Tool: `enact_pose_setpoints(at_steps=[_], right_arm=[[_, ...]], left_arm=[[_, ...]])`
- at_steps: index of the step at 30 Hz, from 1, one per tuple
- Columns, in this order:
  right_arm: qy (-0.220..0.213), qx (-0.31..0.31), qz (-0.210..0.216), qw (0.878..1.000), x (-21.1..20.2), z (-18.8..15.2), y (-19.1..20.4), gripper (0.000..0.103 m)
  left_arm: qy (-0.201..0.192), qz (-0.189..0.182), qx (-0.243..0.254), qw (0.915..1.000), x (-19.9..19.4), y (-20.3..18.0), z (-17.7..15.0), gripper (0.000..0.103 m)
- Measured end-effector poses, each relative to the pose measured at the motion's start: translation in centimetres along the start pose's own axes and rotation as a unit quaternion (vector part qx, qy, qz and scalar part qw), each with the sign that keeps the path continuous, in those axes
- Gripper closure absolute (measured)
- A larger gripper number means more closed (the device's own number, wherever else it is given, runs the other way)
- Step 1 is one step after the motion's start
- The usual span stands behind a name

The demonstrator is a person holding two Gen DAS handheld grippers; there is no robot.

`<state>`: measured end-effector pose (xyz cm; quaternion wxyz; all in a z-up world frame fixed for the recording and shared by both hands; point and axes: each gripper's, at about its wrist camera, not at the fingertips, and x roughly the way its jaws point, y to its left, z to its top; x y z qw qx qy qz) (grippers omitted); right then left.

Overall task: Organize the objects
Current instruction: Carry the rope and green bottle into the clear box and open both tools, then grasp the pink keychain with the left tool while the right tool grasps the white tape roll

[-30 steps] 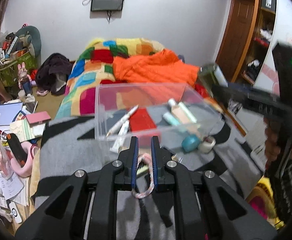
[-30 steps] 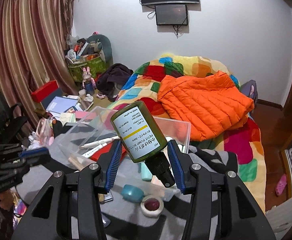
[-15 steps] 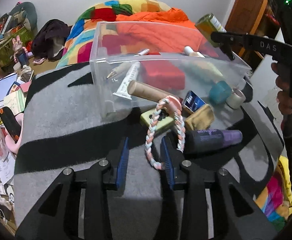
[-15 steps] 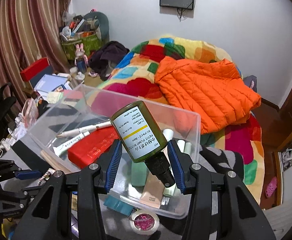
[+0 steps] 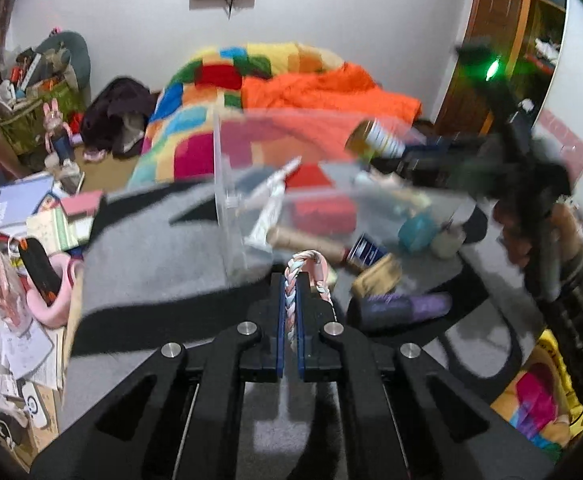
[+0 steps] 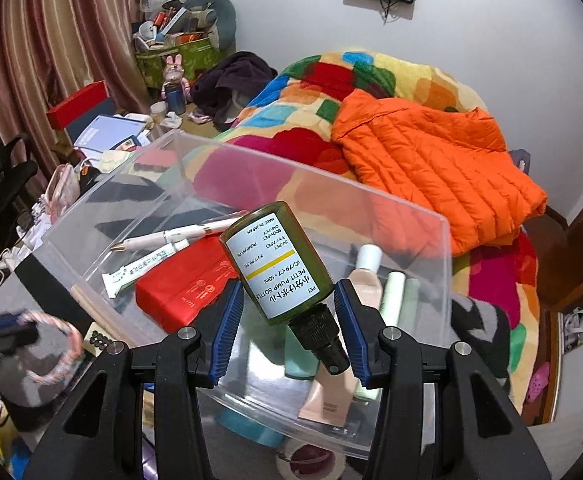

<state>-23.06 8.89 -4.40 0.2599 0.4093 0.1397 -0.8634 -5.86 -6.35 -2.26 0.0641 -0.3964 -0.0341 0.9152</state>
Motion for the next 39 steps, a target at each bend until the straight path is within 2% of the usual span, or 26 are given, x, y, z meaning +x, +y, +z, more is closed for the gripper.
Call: enact_pose_setpoints(at_steps=[6, 11, 15, 19, 27, 32, 39], right_arm=[[0.007, 0.010, 0.018, 1.000, 0.2, -0.1, -0.1, 0.059], [0.009, 0.016, 0.031, 0.999, -0.2, -0.2, -0.2, 0.057], [-0.006, 0.026, 0.038, 0.999, -1.7, -0.7, -0.5, 0.057], [-0.026, 0.035, 0.043, 0.998, -3.7, -1.5, -0.8, 0.056], [-0.054, 0.062, 0.038, 0.996, -7.2, -4.9, -2.3, 0.051], [-0.041, 0.079, 0.036, 0.995, -7.4, -7.5, -3.1, 0.051], [-0.014, 0.085, 0.027, 0.996, -5.7, -9.8, -3.2, 0.051]], left_arm=[[-0.047, -0.002, 0.003, 0.9989, -2.0, -0.4, 3.1, 0.100], [-0.059, 0.002, -0.002, 0.9983, -1.8, -0.5, 5.4, 0.100], [-0.050, 0.014, -0.005, 0.9986, 0.1, -0.3, 6.9, 0.100], [-0.025, 0.018, -0.018, 0.9994, 2.7, 0.5, 7.8, 0.100], [0.014, 0.015, -0.038, 0.9991, 5.5, 1.3, 7.4, 0.099], [0.012, 0.008, -0.031, 0.9994, 4.8, 0.7, 6.8, 0.089], [-0.012, 0.012, -0.008, 0.9998, 2.4, -0.9, 6.0, 0.057]])
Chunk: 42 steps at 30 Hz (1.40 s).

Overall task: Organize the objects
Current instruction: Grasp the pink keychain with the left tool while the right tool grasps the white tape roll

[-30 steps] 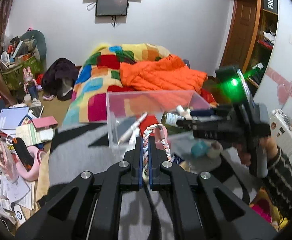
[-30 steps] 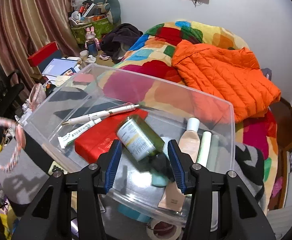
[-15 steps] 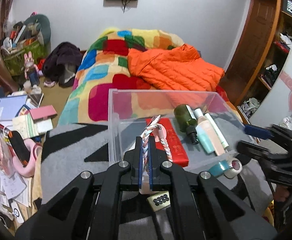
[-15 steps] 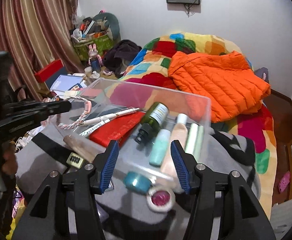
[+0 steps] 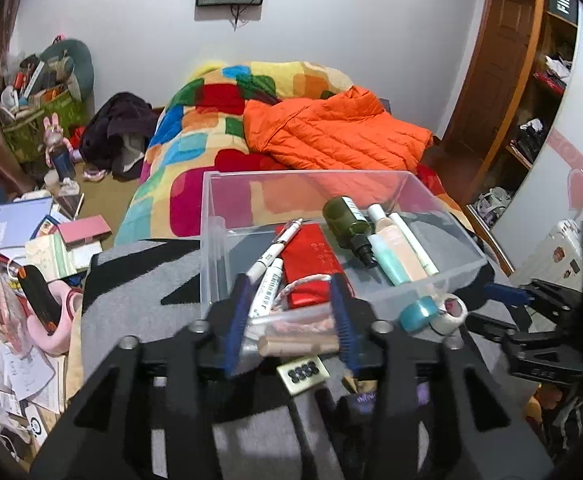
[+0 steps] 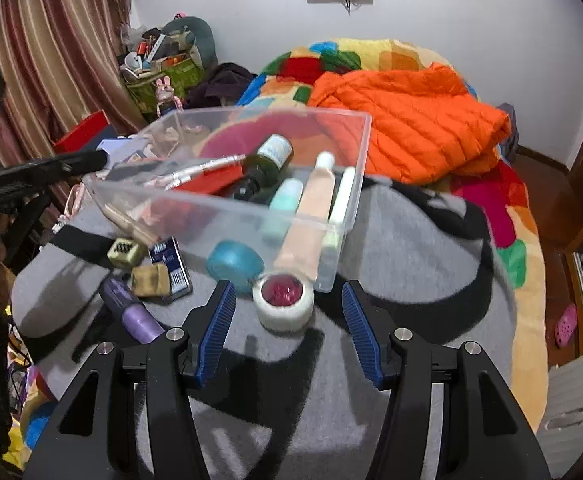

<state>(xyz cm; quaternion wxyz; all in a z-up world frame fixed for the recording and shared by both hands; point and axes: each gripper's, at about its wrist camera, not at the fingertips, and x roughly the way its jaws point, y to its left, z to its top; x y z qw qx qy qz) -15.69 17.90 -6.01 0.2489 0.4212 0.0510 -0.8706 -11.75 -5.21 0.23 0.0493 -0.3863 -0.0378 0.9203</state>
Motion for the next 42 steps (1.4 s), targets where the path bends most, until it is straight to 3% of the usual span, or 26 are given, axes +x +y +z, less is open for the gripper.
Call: enact_pose_setpoints(at_steps=[4, 11, 12, 14, 20, 31, 42], right_arm=[[0.017, 0.008, 0.006, 1.000, 1.3, -0.8, -0.1, 0.051], [0.021, -0.003, -0.015, 1.000, 2.6, -0.8, 0.6, 0.052], [0.020, -0.002, -0.018, 1.000, 2.7, -0.7, 0.6, 0.053], [0.025, 0.000, -0.014, 1.000, 3.1, -0.7, 0.5, 0.068], [-0.003, 0.005, -0.006, 1.000, 1.2, -1.0, 0.5, 0.069], [-0.064, 0.003, 0.071, 0.995, -5.2, 0.6, 1.5, 0.069], [-0.053, 0.003, 0.151, 0.987, -6.7, 0.6, 3.1, 0.069]], left_arm=[[-0.012, 0.008, 0.013, 0.9998, -1.1, -0.6, -0.7, 0.045], [0.006, 0.002, 0.023, 0.9997, -1.2, -1.5, -3.0, 0.043], [0.011, -0.004, 0.023, 0.9997, -1.2, -1.6, -3.5, 0.039], [0.019, -0.013, 0.023, 0.9995, -1.0, -1.9, -4.1, 0.036], [0.027, -0.029, 0.027, 0.9989, -0.8, -3.0, -4.8, 0.036], [0.042, -0.092, 0.049, 0.9937, -0.2, -6.7, -5.8, 0.036], [0.000, -0.116, 0.090, 0.9891, -1.5, -10.2, -6.5, 0.039]])
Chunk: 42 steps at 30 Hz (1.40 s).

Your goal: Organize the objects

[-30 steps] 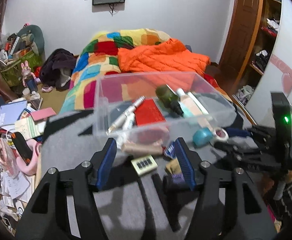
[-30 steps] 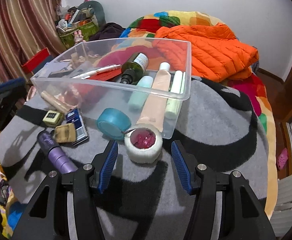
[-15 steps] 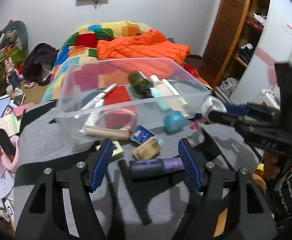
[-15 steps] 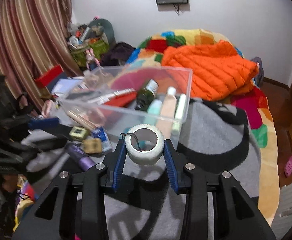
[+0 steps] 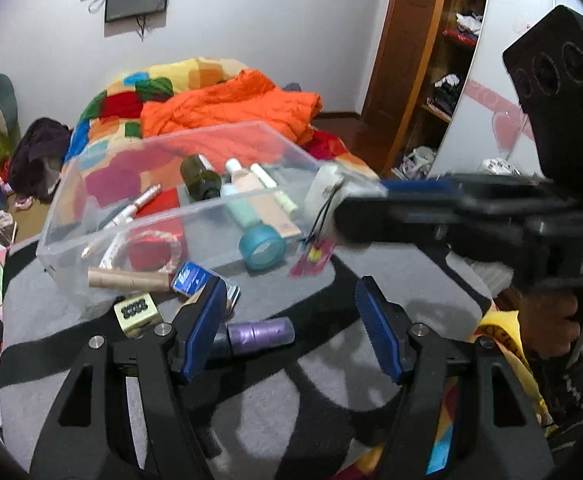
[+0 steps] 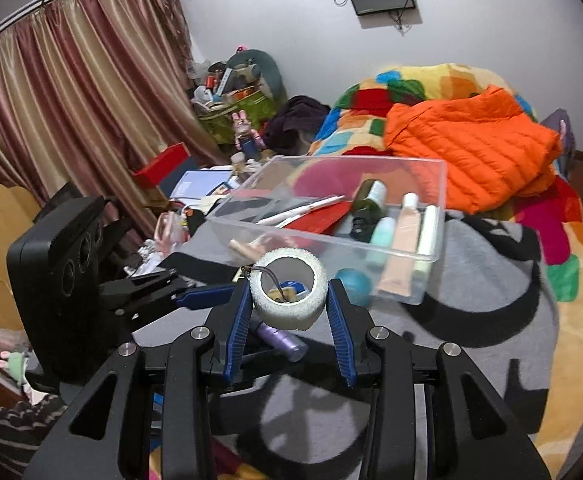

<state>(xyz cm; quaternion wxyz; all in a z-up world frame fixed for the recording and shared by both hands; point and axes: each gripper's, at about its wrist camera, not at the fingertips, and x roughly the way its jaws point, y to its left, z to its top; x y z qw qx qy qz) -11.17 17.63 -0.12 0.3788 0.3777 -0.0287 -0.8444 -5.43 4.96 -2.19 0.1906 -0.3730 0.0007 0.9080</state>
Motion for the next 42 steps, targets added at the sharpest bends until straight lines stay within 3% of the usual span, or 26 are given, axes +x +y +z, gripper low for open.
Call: enact_pose_setpoints(at_steps=[7, 10, 19, 23, 29, 42], right_arm=[[0.009, -0.011, 0.015, 1.000, 0.3, -0.2, 1.4, 0.069], [0.009, -0.014, 0.023, 1.000, 0.4, -0.3, 1.9, 0.069], [-0.007, 0.004, 0.028, 1.000, -0.4, 0.2, 1.5, 0.069], [-0.028, 0.027, 0.034, 0.999, -1.3, 0.7, 0.6, 0.069], [-0.031, 0.039, 0.009, 0.999, -1.5, 0.9, -1.1, 0.069], [-0.017, 0.037, -0.057, 0.998, 0.5, 0.9, -2.7, 0.069]], left_arm=[[-0.013, -0.006, 0.018, 0.9997, -0.1, -0.4, 0.3, 0.087], [-0.012, -0.009, 0.015, 0.9998, 0.0, -0.2, 0.1, 0.095], [-0.028, -0.001, 0.007, 0.9996, -0.8, 0.6, -0.1, 0.096], [0.000, 0.015, -0.002, 0.9999, 0.5, 1.3, -0.5, 0.096], [-0.002, 0.022, -0.027, 0.9994, 0.1, 2.8, -1.1, 0.096], [-0.039, 0.033, -0.082, 0.9953, -2.9, 7.0, 1.0, 0.096]])
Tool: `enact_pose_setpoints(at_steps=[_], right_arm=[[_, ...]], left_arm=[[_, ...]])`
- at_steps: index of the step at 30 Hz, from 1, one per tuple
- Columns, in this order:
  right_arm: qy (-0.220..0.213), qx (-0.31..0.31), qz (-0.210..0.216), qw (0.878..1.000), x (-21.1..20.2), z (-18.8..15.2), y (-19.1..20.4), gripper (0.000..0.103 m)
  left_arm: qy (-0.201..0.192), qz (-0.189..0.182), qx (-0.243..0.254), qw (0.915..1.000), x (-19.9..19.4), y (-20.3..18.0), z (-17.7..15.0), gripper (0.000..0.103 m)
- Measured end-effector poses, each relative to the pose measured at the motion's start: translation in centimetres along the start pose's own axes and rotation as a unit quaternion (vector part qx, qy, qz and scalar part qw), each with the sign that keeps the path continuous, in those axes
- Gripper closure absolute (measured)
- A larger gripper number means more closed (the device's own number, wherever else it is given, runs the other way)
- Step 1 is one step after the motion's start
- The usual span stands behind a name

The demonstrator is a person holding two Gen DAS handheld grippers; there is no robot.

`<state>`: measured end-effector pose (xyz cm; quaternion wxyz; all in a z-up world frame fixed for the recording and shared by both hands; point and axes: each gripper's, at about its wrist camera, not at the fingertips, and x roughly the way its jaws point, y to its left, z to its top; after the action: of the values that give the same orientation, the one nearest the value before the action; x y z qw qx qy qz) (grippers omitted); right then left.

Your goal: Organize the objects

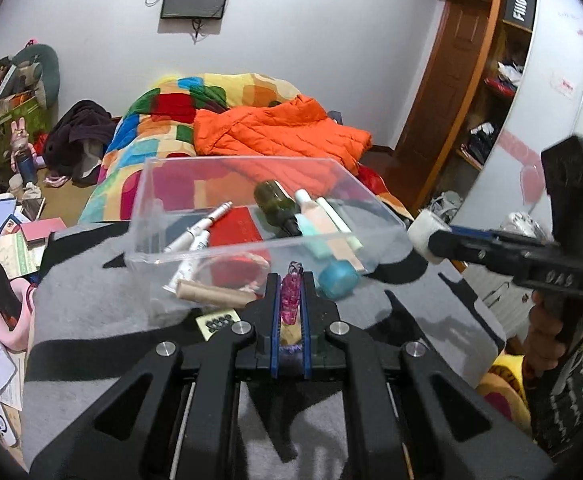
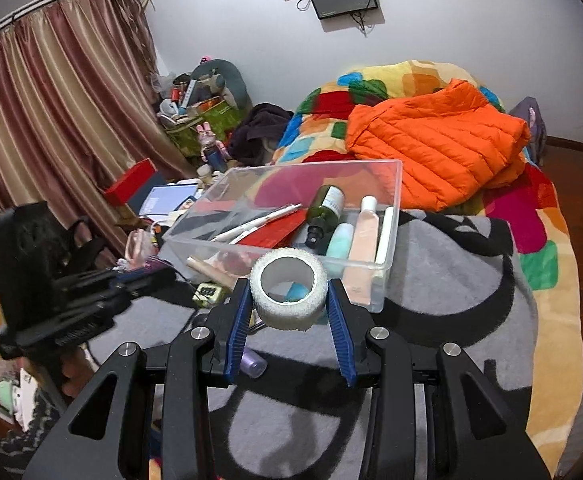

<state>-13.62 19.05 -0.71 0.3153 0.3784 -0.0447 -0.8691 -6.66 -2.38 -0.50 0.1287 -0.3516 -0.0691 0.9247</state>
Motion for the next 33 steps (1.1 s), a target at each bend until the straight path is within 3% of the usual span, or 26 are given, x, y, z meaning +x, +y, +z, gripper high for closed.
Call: enact_pose_setpoints(at_steps=[5, 15, 25, 30, 32, 33], right_arm=[[-0.008, -0.004, -0.015, 1.000, 0.7, 1.3, -0.1, 0.069], [-0.012, -0.013, -0.063, 0.998, 3.1, 4.2, -0.5, 0.069], [0.037, -0.017, -0.097, 0.994, 8.4, 4.5, -1.8, 0.069], [0.050, -0.018, -0.103, 0.993, 9.6, 4.4, -2.2, 0.069], [0.052, -0.018, -0.104, 0.993, 9.7, 4.4, -2.4, 0.068], [0.052, -0.020, -0.105, 0.993, 9.7, 4.4, -2.4, 0.068]], left_arm=[[-0.008, -0.002, -0.019, 0.9998, -0.7, 1.1, 1.9, 0.096], [-0.046, 0.045, -0.038, 0.9972, -1.1, 2.9, 5.3, 0.096], [-0.012, 0.078, -0.046, 0.9958, 2.7, 4.7, 5.7, 0.096], [0.010, 0.068, -0.044, 0.9967, 2.9, 5.0, 4.4, 0.094], [0.015, 0.067, -0.035, 0.9970, 2.6, 4.8, 3.6, 0.090], [0.018, 0.066, -0.032, 0.9972, 2.4, 4.7, 3.2, 0.083]])
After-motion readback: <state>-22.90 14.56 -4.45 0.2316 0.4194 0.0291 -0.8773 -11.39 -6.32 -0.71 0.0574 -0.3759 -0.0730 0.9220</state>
